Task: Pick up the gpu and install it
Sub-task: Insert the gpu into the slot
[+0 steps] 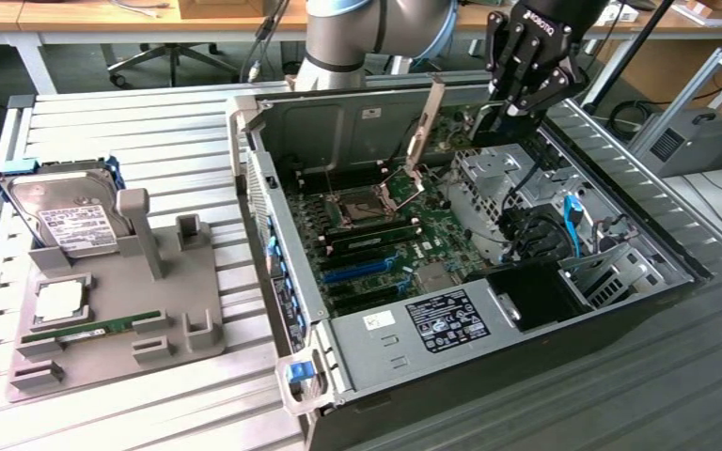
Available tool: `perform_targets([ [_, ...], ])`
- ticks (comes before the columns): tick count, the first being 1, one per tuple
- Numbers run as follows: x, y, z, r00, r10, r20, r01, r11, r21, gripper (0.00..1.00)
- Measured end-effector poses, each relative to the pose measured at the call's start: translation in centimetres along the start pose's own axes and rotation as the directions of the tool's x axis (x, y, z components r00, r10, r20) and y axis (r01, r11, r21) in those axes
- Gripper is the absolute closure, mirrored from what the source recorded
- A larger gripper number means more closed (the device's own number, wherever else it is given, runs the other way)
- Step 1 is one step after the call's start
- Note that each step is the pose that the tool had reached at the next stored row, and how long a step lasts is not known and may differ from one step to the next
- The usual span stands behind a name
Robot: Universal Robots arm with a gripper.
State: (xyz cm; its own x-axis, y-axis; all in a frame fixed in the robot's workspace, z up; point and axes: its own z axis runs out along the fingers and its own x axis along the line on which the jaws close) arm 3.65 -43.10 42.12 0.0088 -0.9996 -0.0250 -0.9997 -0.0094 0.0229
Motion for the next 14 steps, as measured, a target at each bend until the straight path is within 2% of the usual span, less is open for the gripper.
perform_targets([
  [1,0.0,0.52,0.01,1.0,0.002,0.0001,-0.002,1.0,0.0,0.73],
  [10,0.0,2.45,0.05,0.9998,0.021,0.0004,-0.021,0.9998,0.0005,0.73],
  [14,0.0,3.74,0.08,0.9994,0.034,0.0007,-0.034,0.9994,0.0009,0.73],
])
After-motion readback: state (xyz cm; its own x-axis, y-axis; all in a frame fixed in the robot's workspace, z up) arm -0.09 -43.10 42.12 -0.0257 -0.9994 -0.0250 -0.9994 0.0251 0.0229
